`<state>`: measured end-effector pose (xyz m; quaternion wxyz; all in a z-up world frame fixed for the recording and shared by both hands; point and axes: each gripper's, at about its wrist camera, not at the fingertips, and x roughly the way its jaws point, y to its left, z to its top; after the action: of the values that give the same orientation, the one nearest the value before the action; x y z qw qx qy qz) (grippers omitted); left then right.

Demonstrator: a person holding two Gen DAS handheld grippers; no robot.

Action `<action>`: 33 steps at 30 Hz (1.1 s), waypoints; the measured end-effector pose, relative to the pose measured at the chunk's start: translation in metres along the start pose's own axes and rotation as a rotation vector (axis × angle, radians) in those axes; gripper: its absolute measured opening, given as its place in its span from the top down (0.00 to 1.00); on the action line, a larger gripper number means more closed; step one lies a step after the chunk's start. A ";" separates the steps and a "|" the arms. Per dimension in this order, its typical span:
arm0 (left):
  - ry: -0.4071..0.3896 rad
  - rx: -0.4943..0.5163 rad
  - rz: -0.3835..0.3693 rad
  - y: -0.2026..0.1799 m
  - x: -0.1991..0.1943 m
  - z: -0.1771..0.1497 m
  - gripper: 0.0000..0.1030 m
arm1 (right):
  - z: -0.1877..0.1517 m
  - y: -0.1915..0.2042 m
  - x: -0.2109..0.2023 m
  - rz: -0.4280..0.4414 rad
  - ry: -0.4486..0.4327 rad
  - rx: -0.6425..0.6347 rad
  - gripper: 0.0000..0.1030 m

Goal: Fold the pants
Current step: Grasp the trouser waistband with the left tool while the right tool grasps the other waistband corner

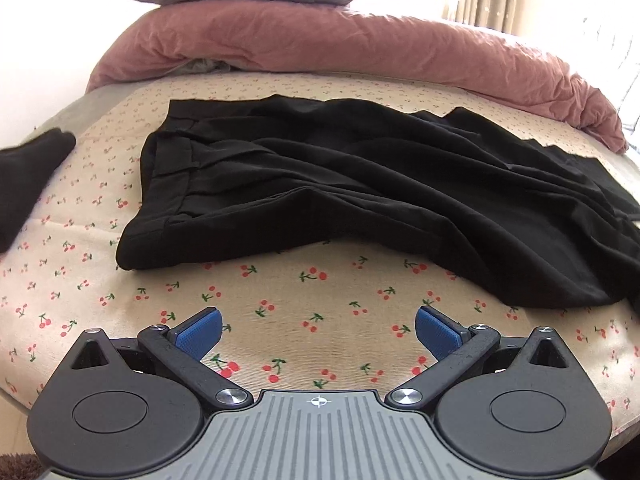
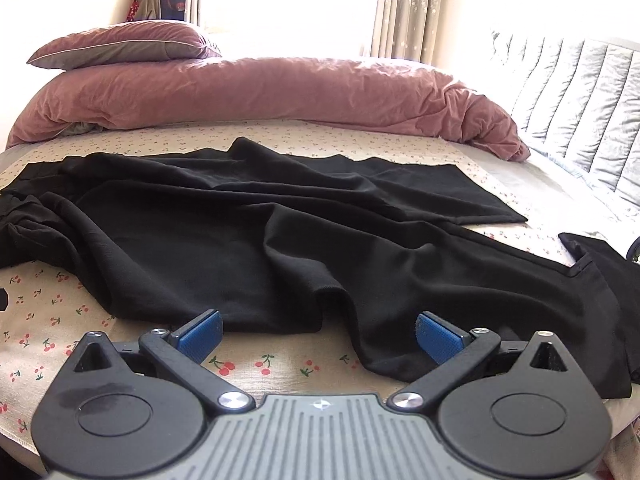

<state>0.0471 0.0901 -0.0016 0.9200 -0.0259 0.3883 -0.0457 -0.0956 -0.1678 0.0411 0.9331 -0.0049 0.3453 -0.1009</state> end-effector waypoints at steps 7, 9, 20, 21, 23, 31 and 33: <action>0.020 -0.249 -0.061 0.054 0.014 0.010 0.01 | 0.006 0.026 0.003 0.243 -0.003 -0.065 0.04; 0.009 -0.328 -0.084 0.068 0.016 0.010 0.01 | 0.008 0.038 0.007 0.280 -0.005 -0.116 0.05; -0.075 -0.725 -0.102 0.126 0.040 0.017 0.32 | 0.004 0.084 0.036 0.405 -0.004 -0.316 0.23; -0.085 -0.748 -0.077 0.129 0.042 0.017 0.45 | 0.003 0.088 0.039 0.398 -0.002 -0.338 0.27; -0.103 -0.800 -0.048 0.136 0.045 0.015 0.64 | 0.000 0.095 0.045 0.383 0.005 -0.387 0.34; -0.283 -0.766 0.075 0.152 0.004 0.010 0.88 | 0.011 0.101 0.028 0.428 -0.014 -0.465 0.95; -0.336 -0.742 0.123 0.160 -0.014 0.008 0.88 | 0.019 0.100 0.016 0.492 0.002 -0.461 0.95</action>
<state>0.0535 0.2508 0.0008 0.8999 -0.3396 0.2237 0.1575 -0.0536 -0.0740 0.0375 0.9034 -0.1320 0.3509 0.2081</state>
